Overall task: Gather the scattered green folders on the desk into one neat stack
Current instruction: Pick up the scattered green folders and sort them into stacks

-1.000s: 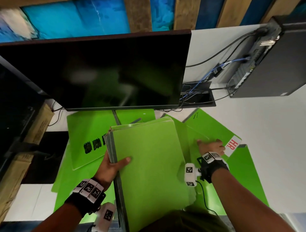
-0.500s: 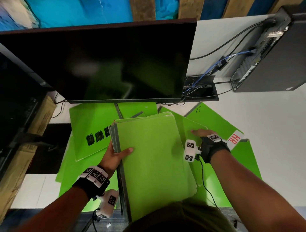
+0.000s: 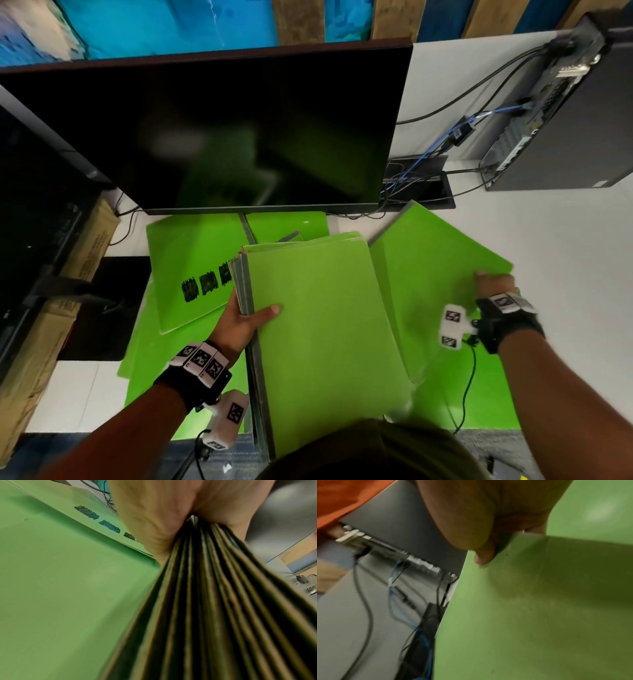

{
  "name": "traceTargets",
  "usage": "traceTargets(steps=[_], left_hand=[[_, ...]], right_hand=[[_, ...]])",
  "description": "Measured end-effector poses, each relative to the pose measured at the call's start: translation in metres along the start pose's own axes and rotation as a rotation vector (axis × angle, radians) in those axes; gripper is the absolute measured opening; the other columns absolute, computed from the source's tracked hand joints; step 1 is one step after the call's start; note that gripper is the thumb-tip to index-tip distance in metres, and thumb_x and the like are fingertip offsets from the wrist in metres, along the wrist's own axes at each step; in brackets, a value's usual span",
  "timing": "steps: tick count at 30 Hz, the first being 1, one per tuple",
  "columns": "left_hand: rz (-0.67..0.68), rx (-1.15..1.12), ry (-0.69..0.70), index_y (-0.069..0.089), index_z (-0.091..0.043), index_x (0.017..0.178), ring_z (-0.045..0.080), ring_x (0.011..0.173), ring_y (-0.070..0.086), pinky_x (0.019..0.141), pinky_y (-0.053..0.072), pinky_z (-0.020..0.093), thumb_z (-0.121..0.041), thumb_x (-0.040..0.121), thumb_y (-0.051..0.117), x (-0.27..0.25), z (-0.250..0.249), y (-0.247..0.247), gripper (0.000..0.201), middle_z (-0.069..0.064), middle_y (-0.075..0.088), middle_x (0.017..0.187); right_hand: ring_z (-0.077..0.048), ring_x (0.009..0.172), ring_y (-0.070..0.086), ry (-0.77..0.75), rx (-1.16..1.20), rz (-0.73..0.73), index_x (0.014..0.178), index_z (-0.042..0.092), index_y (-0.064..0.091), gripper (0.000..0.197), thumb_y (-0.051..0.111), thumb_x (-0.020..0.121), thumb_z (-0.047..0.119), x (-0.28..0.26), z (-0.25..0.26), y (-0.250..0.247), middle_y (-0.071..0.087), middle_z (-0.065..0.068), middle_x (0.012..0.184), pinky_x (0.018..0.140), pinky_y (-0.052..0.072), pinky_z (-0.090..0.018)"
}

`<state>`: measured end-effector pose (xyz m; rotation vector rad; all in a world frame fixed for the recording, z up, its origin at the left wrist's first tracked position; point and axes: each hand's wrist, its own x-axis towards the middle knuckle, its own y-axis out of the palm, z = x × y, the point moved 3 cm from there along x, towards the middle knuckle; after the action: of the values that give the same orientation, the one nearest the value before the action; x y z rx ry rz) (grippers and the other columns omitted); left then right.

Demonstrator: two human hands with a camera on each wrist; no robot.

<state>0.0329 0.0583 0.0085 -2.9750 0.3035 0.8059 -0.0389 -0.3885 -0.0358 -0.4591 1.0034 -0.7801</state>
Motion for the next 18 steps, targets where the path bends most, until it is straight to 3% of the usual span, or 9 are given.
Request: traceTargets(steps=[3,5,8,10,14,18], left_hand=[[-0.011,0.03,0.012,0.047,-0.022,0.132,0.017,0.103,0.068,0.096,0.05,0.045,-0.014,0.067,0.082,0.007,0.0,0.003,0.074,-0.001,0.069,0.118],[-0.014,0.049,0.03,0.049,-0.023,0.128,0.01,0.097,0.069,0.092,0.053,0.038,-0.006,0.074,0.077,0.01,0.0,0.006,0.063,-0.005,0.07,0.114],[-0.016,0.057,0.037,0.052,-0.027,0.122,0.007,0.091,0.07,0.08,0.057,0.026,-0.001,0.077,0.073,0.011,0.0,0.008,0.056,-0.012,0.073,0.103],[-0.017,0.059,0.041,0.053,-0.029,0.118,0.008,0.09,0.071,0.076,0.058,0.025,0.0,0.078,0.073,0.012,0.001,0.008,0.053,-0.015,0.074,0.099],[-0.031,0.059,0.038,0.054,-0.032,0.116,0.01,0.092,0.071,0.08,0.057,0.029,-0.001,0.077,0.073,0.01,0.003,0.007,0.053,-0.013,0.074,0.1],[-0.036,0.043,0.024,0.053,-0.026,0.124,0.021,0.099,0.07,0.086,0.054,0.042,-0.004,0.076,0.075,0.009,0.005,0.006,0.058,-0.001,0.072,0.111]], right_hand=[[-0.041,0.127,0.046,0.019,-0.097,-0.034,0.141,0.001,0.033,0.077,0.066,0.083,0.04,0.012,-0.015,-0.009,0.046,-0.025,0.138,0.104,0.038,-0.048],[-0.043,0.129,0.038,-0.004,-0.231,-0.074,0.148,0.009,0.02,0.095,0.069,0.077,0.05,0.003,-0.023,-0.008,0.036,-0.026,0.142,0.105,0.032,-0.052],[-0.043,0.126,0.04,0.063,-0.239,-0.123,0.138,0.002,0.031,0.111,0.072,0.058,0.066,-0.008,-0.038,0.0,0.042,-0.025,0.136,0.105,0.034,-0.053],[-0.041,0.125,0.043,0.152,-0.184,-0.12,0.136,0.0,0.032,0.121,0.072,0.049,0.073,-0.016,-0.043,0.009,0.044,-0.024,0.135,0.103,0.036,-0.054],[-0.038,0.133,0.031,0.166,-0.28,-0.159,0.145,-0.004,0.011,0.124,0.081,0.061,0.054,-0.041,-0.028,0.031,0.03,-0.026,0.145,0.11,0.023,-0.045],[-0.038,0.123,0.039,0.103,-0.293,-0.172,0.149,0.002,0.001,0.128,0.087,0.061,0.036,-0.054,-0.021,0.056,0.036,-0.026,0.137,0.102,0.033,-0.048]])
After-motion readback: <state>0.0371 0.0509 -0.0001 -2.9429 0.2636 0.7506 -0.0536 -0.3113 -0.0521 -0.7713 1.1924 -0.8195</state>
